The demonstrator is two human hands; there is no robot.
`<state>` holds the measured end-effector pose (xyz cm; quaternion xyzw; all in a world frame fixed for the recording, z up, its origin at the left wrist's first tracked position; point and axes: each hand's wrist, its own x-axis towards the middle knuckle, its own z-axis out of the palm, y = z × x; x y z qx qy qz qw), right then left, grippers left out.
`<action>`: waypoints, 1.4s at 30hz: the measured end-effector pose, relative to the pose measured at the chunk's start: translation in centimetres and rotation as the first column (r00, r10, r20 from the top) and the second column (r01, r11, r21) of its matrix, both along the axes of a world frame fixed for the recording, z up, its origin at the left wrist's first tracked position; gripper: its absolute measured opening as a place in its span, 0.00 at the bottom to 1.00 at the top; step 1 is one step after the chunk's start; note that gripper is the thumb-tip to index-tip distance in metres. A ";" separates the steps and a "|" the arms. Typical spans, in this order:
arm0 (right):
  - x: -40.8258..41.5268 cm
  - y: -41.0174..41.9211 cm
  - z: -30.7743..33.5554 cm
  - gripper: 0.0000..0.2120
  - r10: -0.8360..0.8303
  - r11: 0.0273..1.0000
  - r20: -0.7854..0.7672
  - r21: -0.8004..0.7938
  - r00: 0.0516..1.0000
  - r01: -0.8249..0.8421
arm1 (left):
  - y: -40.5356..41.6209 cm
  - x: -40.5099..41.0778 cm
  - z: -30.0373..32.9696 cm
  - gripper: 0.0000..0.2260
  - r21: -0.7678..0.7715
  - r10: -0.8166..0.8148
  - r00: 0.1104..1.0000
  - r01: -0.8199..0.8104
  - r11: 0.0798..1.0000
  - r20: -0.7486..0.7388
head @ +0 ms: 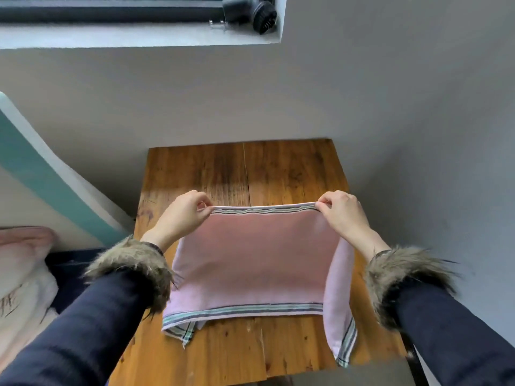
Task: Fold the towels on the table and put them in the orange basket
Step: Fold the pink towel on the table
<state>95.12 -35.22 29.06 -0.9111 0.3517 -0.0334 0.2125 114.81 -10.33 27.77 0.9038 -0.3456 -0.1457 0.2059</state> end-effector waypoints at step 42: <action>10.2 13.0 -19.1 0.22 0.055 0.919 -0.320 0.386 0.946 0.077 | 1.5 0.3 -13.7 0.07 -0.138 -0.226 0.822 0.180 0.974 -0.523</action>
